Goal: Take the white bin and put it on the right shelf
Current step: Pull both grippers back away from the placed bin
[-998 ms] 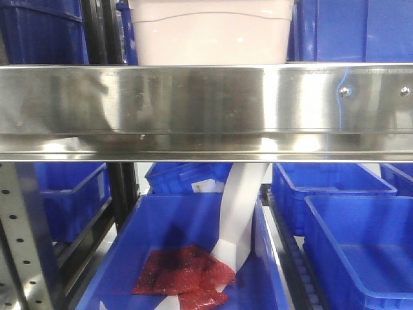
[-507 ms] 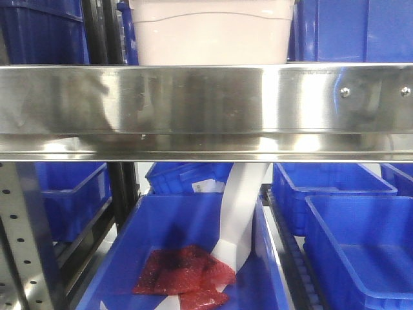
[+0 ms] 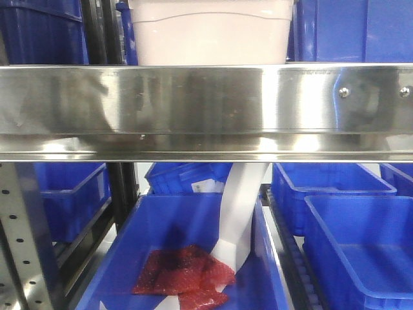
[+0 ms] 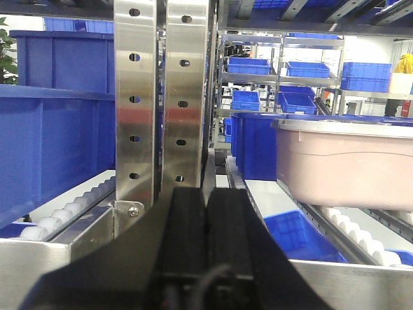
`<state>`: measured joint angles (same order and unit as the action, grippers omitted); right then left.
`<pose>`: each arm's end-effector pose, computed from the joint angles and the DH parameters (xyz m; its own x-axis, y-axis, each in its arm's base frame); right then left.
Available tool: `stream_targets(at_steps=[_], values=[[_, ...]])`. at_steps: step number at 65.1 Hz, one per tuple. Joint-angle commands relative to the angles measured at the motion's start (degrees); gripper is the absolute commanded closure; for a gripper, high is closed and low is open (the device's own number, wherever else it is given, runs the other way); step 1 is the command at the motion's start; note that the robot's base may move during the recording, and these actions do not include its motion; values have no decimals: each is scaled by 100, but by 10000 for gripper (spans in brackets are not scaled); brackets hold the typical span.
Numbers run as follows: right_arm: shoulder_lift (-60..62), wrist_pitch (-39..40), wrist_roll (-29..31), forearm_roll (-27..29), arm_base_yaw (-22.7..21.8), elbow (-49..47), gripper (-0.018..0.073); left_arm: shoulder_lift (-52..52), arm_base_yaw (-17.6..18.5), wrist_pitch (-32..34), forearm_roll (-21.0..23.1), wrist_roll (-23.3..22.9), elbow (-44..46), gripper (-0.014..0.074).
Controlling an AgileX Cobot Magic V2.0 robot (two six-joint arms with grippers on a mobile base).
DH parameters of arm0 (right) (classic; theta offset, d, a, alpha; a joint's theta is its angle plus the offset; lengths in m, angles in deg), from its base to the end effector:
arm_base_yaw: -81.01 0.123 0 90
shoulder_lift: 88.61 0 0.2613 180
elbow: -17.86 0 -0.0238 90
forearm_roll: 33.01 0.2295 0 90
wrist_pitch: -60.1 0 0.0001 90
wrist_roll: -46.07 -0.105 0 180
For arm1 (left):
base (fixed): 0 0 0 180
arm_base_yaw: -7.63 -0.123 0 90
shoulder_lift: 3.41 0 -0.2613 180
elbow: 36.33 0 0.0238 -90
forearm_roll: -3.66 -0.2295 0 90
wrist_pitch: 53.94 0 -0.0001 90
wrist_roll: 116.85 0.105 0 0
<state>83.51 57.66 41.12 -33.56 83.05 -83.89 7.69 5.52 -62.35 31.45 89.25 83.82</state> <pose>0.0735 0.0026 0.2006 0.0222 0.0776 -0.9967 -0.0370 0.9964 0.0767 0.0556 -0.0052 0.2917 0.2001 -0.0176 -0.9796 0.0350 0.9993 -0.0108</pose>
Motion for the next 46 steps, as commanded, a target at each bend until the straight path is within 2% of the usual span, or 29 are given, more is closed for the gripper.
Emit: stream_targets(at_steps=[1,46], values=[[108,530,214,4,-31,-15,505,92,0,410,41,-2,169,715],[103,628,205,9,-38,-15,505,92,0,410,41,-2,169,715]])
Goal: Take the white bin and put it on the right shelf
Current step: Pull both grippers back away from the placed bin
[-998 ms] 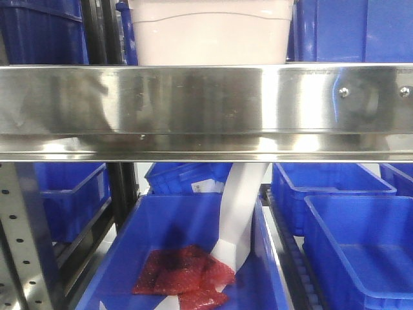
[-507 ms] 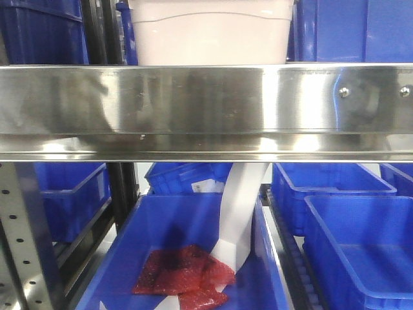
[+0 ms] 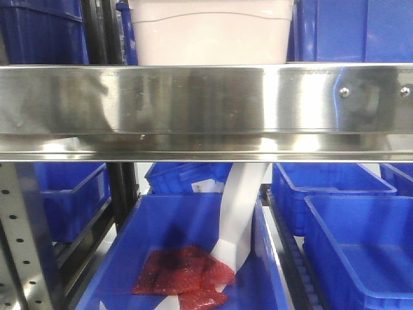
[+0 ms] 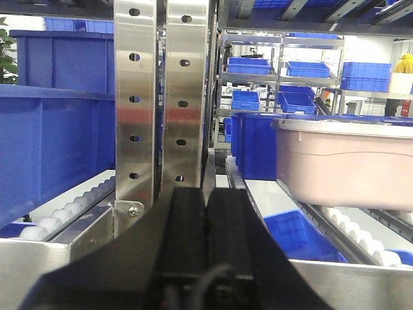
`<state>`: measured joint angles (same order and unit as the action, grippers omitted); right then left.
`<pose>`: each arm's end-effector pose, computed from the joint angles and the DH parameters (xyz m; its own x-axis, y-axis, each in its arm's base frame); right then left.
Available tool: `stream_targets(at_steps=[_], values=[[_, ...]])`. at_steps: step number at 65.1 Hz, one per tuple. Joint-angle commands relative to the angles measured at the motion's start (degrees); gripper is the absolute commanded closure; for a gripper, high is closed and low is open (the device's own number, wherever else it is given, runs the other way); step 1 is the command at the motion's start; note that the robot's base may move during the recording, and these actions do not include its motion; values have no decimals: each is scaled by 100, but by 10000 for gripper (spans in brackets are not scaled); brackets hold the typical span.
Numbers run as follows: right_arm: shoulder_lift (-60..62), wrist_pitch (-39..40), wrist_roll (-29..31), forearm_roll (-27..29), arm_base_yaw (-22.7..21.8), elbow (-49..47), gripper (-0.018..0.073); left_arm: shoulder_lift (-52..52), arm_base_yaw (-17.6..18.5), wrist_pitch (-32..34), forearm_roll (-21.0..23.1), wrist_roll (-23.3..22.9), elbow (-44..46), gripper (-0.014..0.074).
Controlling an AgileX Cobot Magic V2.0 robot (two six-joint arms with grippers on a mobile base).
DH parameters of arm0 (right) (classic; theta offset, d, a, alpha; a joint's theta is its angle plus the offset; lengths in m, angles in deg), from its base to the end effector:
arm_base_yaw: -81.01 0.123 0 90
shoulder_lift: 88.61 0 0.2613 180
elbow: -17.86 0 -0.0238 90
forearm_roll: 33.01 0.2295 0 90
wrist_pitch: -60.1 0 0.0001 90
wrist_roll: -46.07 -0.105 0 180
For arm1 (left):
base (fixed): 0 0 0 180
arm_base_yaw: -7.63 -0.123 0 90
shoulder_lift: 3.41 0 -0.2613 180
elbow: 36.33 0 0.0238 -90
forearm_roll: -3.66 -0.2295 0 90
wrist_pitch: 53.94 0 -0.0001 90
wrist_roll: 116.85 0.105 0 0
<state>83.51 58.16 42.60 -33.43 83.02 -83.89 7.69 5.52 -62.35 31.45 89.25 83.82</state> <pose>0.0734 0.0026 0.2015 0.0318 0.0544 -0.9980 -0.0366 0.9979 0.0532 0.0556 -0.0052 0.2917 0.2001 -0.0176 -0.9796 0.0350 0.9993 -0.0108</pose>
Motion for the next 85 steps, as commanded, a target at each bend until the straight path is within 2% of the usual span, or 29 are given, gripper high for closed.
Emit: stream_targets(at_steps=[1,60,65,71,74,80,85], values=[[103,577,57,-4,-35,-15,505,92,0,410,41,-2,169,715],[103,577,57,-4,-35,-15,505,92,-14,433,41,-2,13,715],[103,577,57,-4,-35,-15,505,92,283,476,51,-14,-175,715],[103,577,57,-4,-35,-15,505,92,578,754,17,-299,-492,715],[103,577,57,-4,-35,-15,505,92,646,1007,-213,-561,-693,715],[103,577,57,-4,-35,-15,505,92,677,1573,-1177,-1163,-1051,715],[103,577,57,-4,-35,-15,505,92,677,1655,-1590,-1483,-1293,715]])
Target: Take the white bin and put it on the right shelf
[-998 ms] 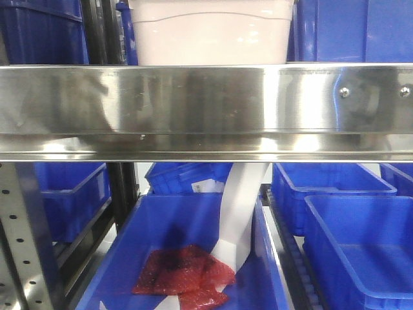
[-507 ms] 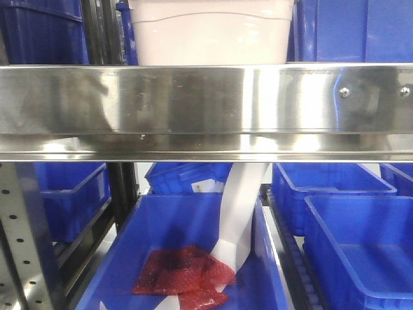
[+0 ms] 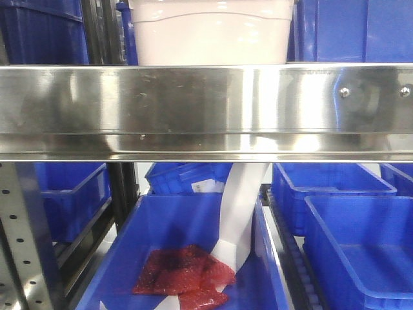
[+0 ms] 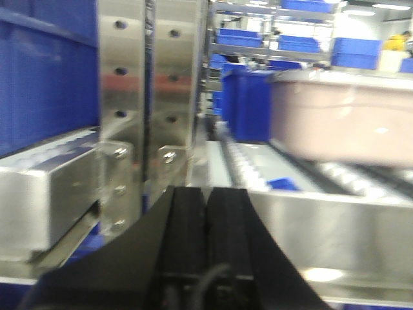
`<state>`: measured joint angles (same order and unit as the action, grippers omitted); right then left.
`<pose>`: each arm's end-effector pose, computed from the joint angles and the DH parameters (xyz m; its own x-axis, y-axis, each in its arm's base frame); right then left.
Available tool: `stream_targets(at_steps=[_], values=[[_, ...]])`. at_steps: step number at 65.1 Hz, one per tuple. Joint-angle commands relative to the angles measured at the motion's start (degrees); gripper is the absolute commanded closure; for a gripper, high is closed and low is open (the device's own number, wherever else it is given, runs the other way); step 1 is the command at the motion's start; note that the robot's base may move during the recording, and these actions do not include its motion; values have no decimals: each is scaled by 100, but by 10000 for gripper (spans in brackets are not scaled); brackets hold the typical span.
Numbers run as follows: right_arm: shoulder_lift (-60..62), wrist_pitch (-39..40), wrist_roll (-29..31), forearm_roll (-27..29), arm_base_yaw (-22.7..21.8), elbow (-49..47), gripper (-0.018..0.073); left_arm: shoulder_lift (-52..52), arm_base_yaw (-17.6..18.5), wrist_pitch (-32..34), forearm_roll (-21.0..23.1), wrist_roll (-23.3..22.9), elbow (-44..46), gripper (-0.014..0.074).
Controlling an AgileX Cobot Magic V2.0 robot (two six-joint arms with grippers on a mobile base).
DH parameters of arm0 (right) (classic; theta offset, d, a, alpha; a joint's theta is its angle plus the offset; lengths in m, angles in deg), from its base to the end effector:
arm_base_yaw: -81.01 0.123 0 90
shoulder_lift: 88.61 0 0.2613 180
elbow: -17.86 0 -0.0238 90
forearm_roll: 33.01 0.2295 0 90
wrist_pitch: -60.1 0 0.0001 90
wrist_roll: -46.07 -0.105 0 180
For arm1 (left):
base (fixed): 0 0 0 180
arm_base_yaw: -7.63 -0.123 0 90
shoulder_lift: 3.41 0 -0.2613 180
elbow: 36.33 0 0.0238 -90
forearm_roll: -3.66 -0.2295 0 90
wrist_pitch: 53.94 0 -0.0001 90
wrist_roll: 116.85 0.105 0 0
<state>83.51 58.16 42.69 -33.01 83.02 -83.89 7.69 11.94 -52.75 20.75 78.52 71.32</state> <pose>0.0734 0.0026 0.2015 0.0315 0.0601 -0.9977 -0.0370 0.9976 0.0589 0.0728 -0.0049 0.2371 0.1313 -0.0399 -0.9905 0.0731 0.9969 -0.0305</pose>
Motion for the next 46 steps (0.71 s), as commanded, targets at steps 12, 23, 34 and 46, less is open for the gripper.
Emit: stream_targets(at_steps=[12,23,34,46], values=[[103,577,48,-46,-35,-15,505,-196,35,476,-661,-642,-558,715],[103,572,48,-46,-35,-15,505,-393,45,-385,-706,-642,-572,715],[103,572,48,-46,-35,-15,505,-393,72,-74,-747,-653,-572,715],[103,572,48,-46,-35,-15,505,-393,72,11,-1118,-929,-572,715]])
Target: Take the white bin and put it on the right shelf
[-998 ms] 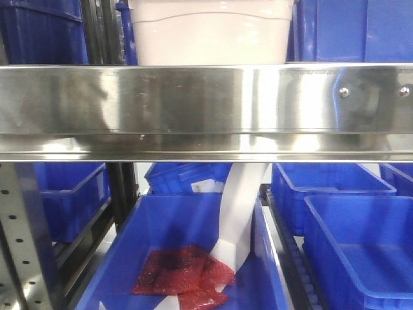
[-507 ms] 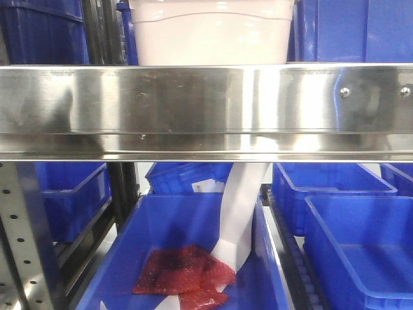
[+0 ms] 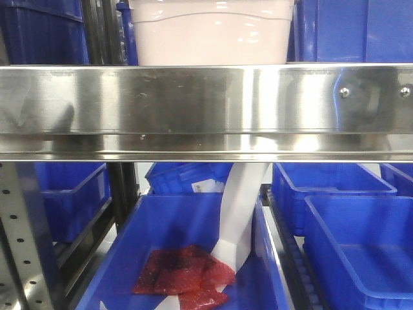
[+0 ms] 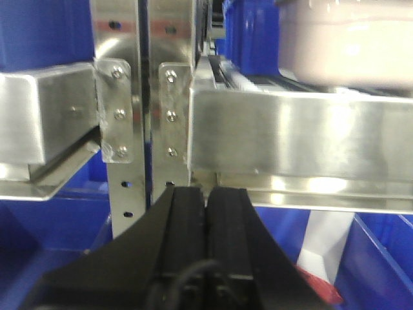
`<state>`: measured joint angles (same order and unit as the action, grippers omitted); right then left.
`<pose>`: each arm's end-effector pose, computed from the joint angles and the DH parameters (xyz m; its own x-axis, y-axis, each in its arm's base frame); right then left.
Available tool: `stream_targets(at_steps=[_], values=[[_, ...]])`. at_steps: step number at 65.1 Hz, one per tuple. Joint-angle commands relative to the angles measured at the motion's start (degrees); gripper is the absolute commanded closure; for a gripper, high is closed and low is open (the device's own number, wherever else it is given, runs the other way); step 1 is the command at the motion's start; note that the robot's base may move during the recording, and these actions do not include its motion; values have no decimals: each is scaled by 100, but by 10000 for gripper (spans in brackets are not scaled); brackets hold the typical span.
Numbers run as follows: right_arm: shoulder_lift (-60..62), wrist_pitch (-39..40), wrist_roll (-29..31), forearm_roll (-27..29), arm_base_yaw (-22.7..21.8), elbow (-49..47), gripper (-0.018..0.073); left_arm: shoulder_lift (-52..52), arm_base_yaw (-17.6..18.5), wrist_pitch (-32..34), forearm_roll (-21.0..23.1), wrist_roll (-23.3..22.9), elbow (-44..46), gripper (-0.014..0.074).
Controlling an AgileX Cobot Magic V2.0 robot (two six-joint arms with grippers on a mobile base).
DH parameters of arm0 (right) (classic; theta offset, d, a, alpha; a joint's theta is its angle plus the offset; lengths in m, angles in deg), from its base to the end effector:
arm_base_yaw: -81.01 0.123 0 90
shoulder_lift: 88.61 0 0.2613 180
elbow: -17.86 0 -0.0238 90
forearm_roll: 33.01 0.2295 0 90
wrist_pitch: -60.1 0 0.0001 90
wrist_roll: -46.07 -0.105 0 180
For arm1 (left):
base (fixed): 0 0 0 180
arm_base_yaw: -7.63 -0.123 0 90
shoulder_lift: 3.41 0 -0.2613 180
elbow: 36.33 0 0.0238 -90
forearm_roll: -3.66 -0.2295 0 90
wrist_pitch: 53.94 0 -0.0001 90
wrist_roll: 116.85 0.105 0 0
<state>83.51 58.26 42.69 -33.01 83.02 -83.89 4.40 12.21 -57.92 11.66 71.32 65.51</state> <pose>0.0734 0.0026 0.2017 0.0333 0.0602 -0.9976 -0.0371 0.9976 0.0589 0.0731 -0.0069 0.1984 0.0018 0.0032 -1.0000 0.0895 0.9960 0.0033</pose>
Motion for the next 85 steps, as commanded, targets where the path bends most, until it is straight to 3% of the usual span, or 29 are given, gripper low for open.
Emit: stream_targets(at_steps=[1,8,33,40,85], values=[[103,563,48,-46,-35,-15,505,-64,45,528,-278,-278,9,715],[103,563,48,-46,-35,-15,505,-64,45,528,-800,-876,9,715],[103,563,48,-46,-35,-15,505,-64,45,528,-800,-855,9,715],[103,563,48,-46,-35,-15,505,-64,66,542,-701,-594,9,715],[103,563,48,-46,-35,-15,505,-64,132,713,-607,-595,9,715]])
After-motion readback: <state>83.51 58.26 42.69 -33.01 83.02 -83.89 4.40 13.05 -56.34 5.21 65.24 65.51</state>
